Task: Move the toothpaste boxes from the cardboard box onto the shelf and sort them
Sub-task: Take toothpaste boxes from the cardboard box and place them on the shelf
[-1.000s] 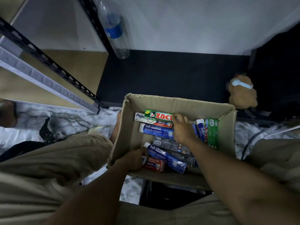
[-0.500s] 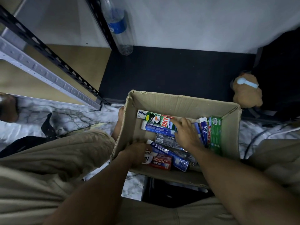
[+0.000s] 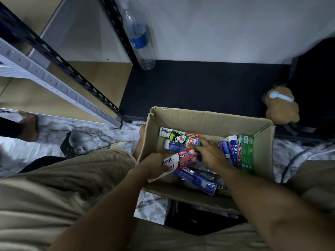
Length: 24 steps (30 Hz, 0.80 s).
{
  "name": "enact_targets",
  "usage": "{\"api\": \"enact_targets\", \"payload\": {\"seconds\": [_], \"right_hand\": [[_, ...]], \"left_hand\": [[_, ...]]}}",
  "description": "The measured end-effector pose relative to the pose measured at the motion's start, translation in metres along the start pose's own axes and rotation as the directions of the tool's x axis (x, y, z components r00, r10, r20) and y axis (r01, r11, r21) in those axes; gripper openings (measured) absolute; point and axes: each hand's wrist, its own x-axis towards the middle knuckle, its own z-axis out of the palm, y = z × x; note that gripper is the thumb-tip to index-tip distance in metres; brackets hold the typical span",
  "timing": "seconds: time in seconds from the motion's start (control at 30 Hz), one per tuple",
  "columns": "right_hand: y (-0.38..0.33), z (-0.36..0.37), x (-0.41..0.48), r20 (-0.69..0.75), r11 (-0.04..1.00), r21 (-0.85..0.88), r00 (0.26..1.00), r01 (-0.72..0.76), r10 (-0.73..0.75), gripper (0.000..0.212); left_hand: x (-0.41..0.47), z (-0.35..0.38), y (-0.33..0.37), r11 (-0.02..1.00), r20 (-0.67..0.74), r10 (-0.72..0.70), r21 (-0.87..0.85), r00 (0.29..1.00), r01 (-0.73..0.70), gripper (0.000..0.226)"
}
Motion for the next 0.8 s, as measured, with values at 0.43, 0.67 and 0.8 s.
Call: {"api": "enact_targets", "payload": {"seconds": [0.43,0.67,0.8], "right_hand": [[0.012,-0.068,-0.035,-0.064,0.91,0.413,0.995,-0.038,0.071,0.055],[0.007,-0.129,-0.069,-0.195,0.859,0.511,0.978,0.038,0.073,0.052],[-0.003,-0.162,-0.089,-0.317,0.813,0.567,0.946,0.13,0.07,0.05]], "left_hand": [[-0.025,-0.063,0.017,0.995,-0.222,0.078,0.071,0.972,-0.064,0.051],[-0.056,-0.093,0.04,0.97,-0.446,0.222,0.015,0.867,-0.241,0.043],[-0.076,-0.11,0.052,0.951,-0.584,0.252,0.003,0.772,-0.309,0.041]]}}
